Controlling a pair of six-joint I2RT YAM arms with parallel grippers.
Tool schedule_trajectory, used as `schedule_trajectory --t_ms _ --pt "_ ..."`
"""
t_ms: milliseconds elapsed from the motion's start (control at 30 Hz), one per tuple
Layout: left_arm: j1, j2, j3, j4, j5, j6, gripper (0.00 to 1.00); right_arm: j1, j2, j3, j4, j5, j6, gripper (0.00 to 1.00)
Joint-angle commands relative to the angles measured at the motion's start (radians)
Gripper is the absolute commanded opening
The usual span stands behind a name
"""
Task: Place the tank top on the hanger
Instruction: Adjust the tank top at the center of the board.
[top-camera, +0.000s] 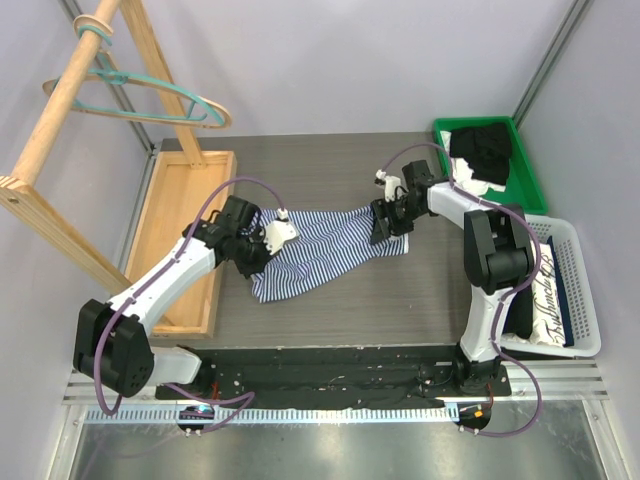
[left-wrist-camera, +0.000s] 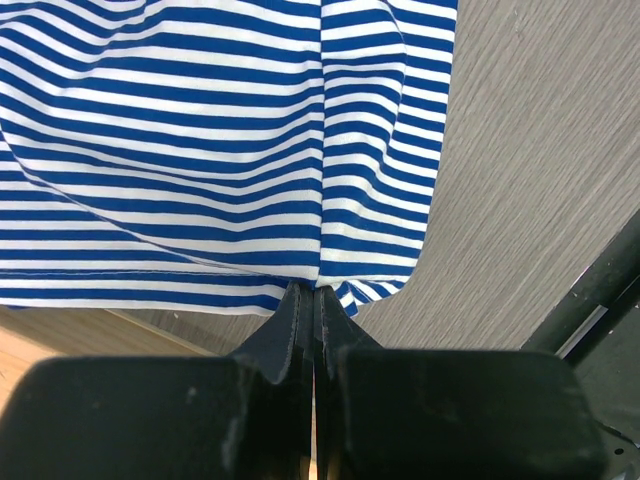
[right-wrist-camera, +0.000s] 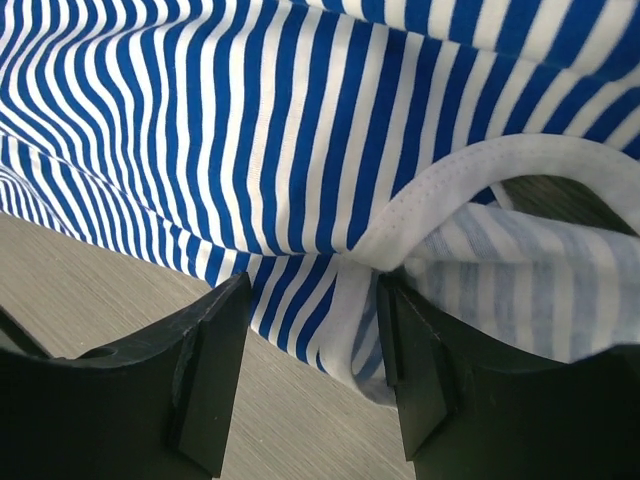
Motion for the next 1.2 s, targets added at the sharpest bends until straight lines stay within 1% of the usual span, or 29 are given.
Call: schedule_trajectory --t_ms 0,133,167,233,267,367,467,500,633,700,733,767,800,933,1033,1067,1133,1167 --pt "-0.008 -0.007 -0.007 0.037 0.017 -0.017 0.00 -0.006 0.007 0.027 0.006 -0.105 0.005 0.60" --pt "-0.011 -0.011 -0.018 0.037 0.017 -0.018 0.00 -0.020 -0.004 0.034 -0.002 -0.206 0.016 0.52" --pt "-0.011 -0.011 -0.021 0.040 0.017 -0.018 0.00 -0.030 -0.007 0.036 -0.003 -0.229 0.020 0.48" --pt "-0.012 -0.013 -0.023 0.040 0.015 -0.020 0.00 -0.047 -0.020 0.037 -0.005 -0.260 0.028 0.43" --pt "-0.012 -0.014 -0.021 0.040 0.015 -0.018 0.00 -0.066 -0.027 0.036 -0.006 -0.297 0.034 0.39" --pt "-0.016 -0.016 -0.019 0.038 0.012 -0.021 0.00 -0.090 -0.042 0.034 -0.013 -0.351 0.039 0.34" --pt "-0.020 -0.016 -0.015 0.040 0.009 -0.021 0.00 -0.110 -0.054 0.033 -0.017 -0.384 0.045 0.29" --pt "-0.020 -0.016 -0.012 0.038 0.006 -0.024 0.00 -0.118 -0.056 0.033 -0.017 -0.392 0.046 0.24" --pt "-0.023 -0.027 -0.009 0.035 -0.002 -0.023 0.00 -0.130 -0.071 0.033 -0.019 -0.414 0.051 0.15" --pt "-0.025 -0.033 -0.009 0.034 -0.005 -0.024 0.00 -0.135 -0.076 0.031 -0.020 -0.418 0.054 0.09" --pt "-0.025 -0.033 -0.009 0.032 -0.006 -0.023 0.00 -0.135 -0.077 0.031 -0.019 -0.421 0.054 0.04" --pt "-0.026 -0.036 -0.009 0.034 -0.006 -0.023 0.00 -0.136 -0.079 0.030 -0.020 -0.423 0.054 0.02" --pt "-0.026 -0.036 -0.009 0.034 -0.014 -0.021 0.00 -0.135 -0.082 0.033 -0.020 -0.423 0.056 0.01" --pt "-0.025 -0.053 0.002 0.029 -0.046 -0.011 0.00 -0.138 -0.105 0.049 -0.035 -0.414 0.047 0.01" --pt "-0.025 -0.083 0.033 0.026 -0.111 0.017 0.00 -0.141 -0.125 0.112 -0.084 -0.386 0.019 0.01" --pt "-0.025 -0.098 0.054 0.029 -0.156 0.021 0.00 -0.147 -0.131 0.161 -0.113 -0.380 0.014 0.01" --pt "-0.026 -0.111 0.083 0.031 -0.203 0.035 0.00 -0.156 -0.151 0.209 -0.129 -0.362 0.014 0.01" --pt "-0.025 -0.115 0.098 0.031 -0.232 0.038 0.00 -0.167 -0.160 0.259 -0.131 -0.336 0.022 0.01"
